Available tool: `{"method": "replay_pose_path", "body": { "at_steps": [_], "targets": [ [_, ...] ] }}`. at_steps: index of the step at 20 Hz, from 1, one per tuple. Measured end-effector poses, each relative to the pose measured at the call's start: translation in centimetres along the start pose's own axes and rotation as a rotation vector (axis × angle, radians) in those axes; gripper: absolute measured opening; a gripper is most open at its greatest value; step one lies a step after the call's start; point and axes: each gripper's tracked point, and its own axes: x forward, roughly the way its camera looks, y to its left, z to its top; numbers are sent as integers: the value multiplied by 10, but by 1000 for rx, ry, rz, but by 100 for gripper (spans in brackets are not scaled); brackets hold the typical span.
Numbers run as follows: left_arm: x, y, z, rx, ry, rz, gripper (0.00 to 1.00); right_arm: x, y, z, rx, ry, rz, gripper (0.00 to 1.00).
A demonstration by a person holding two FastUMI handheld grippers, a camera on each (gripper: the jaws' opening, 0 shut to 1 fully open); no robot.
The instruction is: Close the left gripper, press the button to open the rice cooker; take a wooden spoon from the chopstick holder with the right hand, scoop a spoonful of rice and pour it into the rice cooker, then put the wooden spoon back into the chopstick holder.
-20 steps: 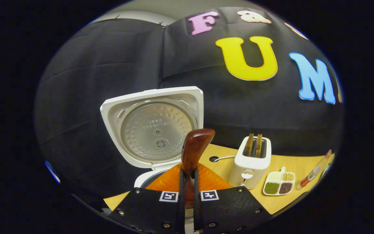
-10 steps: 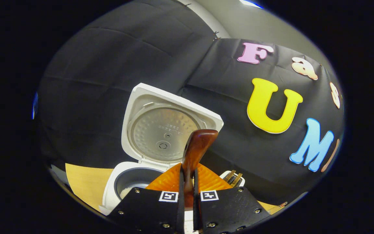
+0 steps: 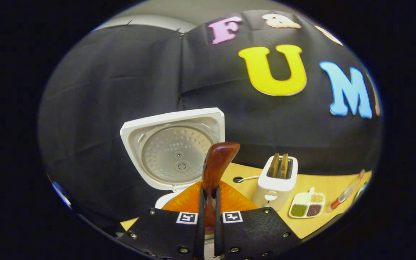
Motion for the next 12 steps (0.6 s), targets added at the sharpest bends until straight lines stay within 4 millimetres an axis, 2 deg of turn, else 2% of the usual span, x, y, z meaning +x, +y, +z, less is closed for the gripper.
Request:
{"method": "replay_pose_path", "body": {
  "at_steps": [3,5,8,12],
  "targets": [
    [-2,-4,9,-14,-13,-12,99,-14,-11,18,145,-62,0,11],
    [1,-14,13,-18,-22,-28,99,-28,-20,27,205,-100,-8,11],
    [4,-35,20,-11,-41,-61,99,-49,-34,42,291,-141,-12,11],
    [4,-63,35,-18,-70,-107,99,-82,-67,52,295,-168,-69,11]
  ]
}}
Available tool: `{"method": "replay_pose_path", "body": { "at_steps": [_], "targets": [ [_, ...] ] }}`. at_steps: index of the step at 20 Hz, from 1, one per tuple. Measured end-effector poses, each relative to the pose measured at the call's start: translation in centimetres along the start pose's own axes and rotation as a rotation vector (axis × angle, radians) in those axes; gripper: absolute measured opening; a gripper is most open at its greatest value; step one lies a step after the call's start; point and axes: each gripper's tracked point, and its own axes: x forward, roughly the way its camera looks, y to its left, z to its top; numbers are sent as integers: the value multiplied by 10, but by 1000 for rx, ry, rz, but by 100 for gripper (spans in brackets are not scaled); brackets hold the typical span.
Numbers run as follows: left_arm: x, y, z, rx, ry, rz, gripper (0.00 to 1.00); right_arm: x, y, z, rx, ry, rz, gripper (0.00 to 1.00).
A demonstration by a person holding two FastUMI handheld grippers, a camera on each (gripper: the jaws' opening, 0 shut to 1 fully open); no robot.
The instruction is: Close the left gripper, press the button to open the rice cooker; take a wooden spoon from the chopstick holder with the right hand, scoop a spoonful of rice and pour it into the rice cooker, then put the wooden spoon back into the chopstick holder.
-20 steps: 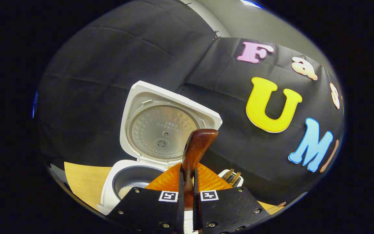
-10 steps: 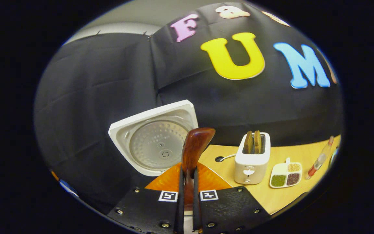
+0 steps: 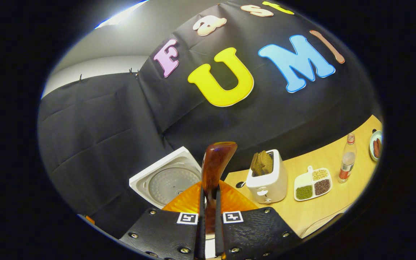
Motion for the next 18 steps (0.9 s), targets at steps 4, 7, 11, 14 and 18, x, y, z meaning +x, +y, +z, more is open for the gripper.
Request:
{"method": "replay_pose_path", "body": {
  "at_steps": [4,7,11,14,18],
  "targets": [
    [2,-31,14,5,-34,-46,99,-38,-40,32,-8,-55,-65,11],
    [2,-58,19,-12,-47,-78,99,-65,-75,52,-7,-82,-122,11],
    [2,-96,24,-29,-55,-123,99,-107,-129,78,-33,-127,-219,11],
    [5,-123,26,-34,-68,-156,98,-137,-163,93,-40,-150,-278,11],
    [5,-158,32,-37,-85,-193,99,-166,-209,103,-29,-168,-349,11]
  ]
}}
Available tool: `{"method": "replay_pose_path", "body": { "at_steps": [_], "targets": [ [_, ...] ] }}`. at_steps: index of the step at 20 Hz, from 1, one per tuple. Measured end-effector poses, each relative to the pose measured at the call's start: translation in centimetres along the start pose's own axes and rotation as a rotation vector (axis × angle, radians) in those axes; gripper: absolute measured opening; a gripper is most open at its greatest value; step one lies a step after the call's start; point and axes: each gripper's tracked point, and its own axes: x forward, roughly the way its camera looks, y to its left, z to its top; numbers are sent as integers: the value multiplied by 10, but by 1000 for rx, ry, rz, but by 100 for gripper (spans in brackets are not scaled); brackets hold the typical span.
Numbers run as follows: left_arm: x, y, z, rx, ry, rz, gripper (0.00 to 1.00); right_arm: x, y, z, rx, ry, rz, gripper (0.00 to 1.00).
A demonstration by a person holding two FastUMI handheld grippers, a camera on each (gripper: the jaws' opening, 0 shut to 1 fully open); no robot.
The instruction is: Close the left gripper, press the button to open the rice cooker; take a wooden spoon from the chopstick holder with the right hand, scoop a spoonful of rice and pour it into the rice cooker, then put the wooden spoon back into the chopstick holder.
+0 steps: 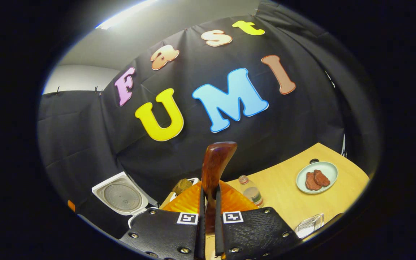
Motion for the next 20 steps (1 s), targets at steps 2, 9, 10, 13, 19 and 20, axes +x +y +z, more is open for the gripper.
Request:
{"method": "replay_pose_path", "body": {
  "at_steps": [2,9,10,13,19,20],
  "targets": [
    [3,-15,3,0,-4,-19,99,-9,-28,5,-1,-4,-34,11],
    [5,-65,7,-7,-12,-71,99,-40,-125,-9,-22,24,-184,11],
    [5,-71,6,-4,-8,-78,99,-43,-138,-15,-21,36,-205,11],
    [4,-80,4,0,2,-85,100,-48,-168,-34,-29,81,-252,11],
    [1,-91,-1,34,25,-91,98,-57,-205,-76,-26,159,-316,11],
    [1,-91,-1,44,27,-93,99,-57,-208,-83,-16,173,-319,11]
  ]
}}
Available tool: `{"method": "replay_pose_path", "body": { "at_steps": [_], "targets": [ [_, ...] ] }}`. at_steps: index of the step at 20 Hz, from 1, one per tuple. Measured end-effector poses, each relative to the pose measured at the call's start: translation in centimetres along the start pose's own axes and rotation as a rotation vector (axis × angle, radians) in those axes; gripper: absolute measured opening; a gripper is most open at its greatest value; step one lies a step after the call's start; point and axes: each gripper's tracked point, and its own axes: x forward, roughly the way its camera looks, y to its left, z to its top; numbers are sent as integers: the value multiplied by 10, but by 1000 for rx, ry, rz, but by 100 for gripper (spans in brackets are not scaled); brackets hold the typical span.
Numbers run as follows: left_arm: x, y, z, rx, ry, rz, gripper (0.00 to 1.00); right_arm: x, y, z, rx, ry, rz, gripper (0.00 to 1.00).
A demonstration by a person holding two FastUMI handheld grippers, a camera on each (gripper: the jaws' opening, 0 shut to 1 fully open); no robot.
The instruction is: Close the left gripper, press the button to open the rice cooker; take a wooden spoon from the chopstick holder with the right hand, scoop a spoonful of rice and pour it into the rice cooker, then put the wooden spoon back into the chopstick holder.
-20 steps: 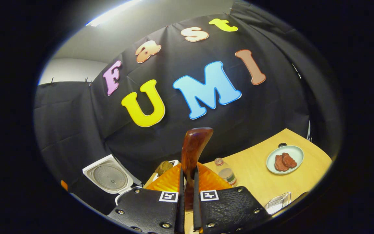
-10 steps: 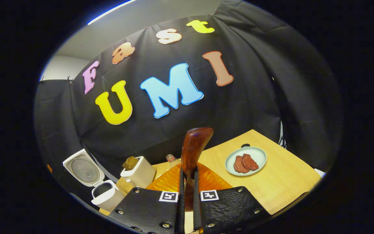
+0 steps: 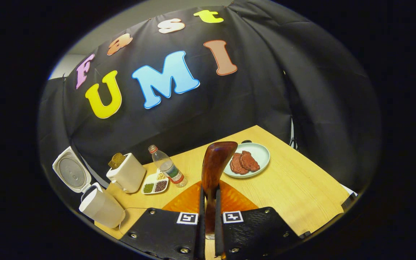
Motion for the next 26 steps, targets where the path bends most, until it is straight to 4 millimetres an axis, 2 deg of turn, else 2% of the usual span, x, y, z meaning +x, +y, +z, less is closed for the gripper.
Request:
{"method": "replay_pose_path", "body": {
  "at_steps": [3,4,6,8,10,12,13,14,15,16,19,21,26],
  "targets": [
    [-2,-2,0,16,1,-2,99,4,-7,-18,32,43,-11,11],
    [-1,-4,0,16,3,-6,99,6,-10,-16,43,25,-19,10],
    [1,-4,0,17,8,-8,99,7,-13,-27,61,60,-14,11],
    [3,-5,1,17,4,-10,100,4,-14,-37,69,89,-5,12],
    [4,-6,1,15,0,-15,99,-1,-14,-38,79,79,4,15],
    [9,-7,0,11,4,-26,99,-7,-21,-34,56,61,-19,39],
    [11,-8,-1,5,5,-31,99,-10,-26,-31,35,49,-36,58],
    [15,-9,-1,-1,4,-36,99,-15,-32,-25,12,29,-61,67],
    [19,-9,-1,-4,3,-39,98,-24,-40,-17,-13,2,-84,87],
    [24,-8,0,-4,0,-40,98,-32,-42,-6,-41,-39,-109,100],
    [45,-4,3,12,0,-34,99,-56,-42,27,-134,-151,-151,99],
    [63,-1,8,14,-7,-34,100,-72,-39,41,-185,-202,-165,98],
    [118,24,15,13,-19,16,99,-111,-24,65,-243,-286,-180,99]
  ]
}}
